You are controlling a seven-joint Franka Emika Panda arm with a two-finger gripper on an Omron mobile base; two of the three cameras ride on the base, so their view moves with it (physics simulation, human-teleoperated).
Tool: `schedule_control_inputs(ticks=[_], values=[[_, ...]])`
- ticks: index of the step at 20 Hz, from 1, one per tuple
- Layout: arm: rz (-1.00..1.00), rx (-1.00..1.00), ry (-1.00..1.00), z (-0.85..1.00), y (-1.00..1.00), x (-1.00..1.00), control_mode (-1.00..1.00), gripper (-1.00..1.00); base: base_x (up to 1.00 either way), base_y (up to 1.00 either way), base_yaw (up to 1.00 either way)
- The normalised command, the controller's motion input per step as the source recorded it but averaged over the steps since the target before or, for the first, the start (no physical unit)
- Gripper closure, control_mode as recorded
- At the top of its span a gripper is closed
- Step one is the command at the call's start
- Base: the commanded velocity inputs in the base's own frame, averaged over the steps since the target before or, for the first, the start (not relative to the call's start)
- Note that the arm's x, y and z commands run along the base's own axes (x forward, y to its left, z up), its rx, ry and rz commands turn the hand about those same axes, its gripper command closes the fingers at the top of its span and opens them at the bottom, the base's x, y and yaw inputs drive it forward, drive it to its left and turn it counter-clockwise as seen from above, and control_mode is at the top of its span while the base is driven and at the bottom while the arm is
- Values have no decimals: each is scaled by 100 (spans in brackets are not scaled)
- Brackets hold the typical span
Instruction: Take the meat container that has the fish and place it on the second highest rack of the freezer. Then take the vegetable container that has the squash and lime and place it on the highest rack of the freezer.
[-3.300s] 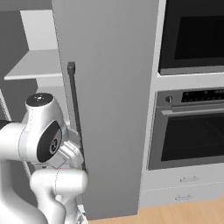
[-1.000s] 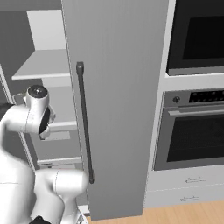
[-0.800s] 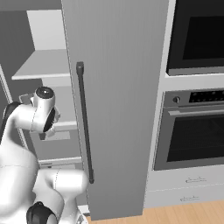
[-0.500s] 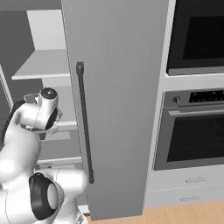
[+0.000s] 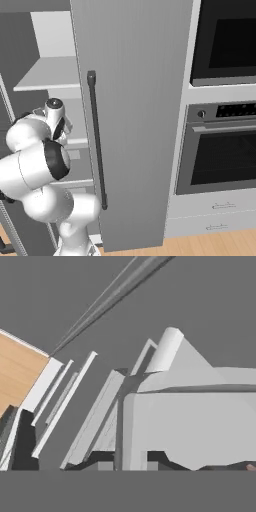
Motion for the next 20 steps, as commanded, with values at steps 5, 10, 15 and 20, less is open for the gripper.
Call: schedule_control_inputs(ticks=[5, 10, 15, 20], values=[[0, -8, 2, -60, 24, 79, -100, 100, 0, 0, 0], [0, -2, -1, -37, 25, 44, -100, -100, 0, 0, 0], [0, 1, -11, -1, 5, 5, -100, -100, 0, 0, 0], [0, 11, -33, 9, -9, -38, -100, -100, 0, 0, 0]])
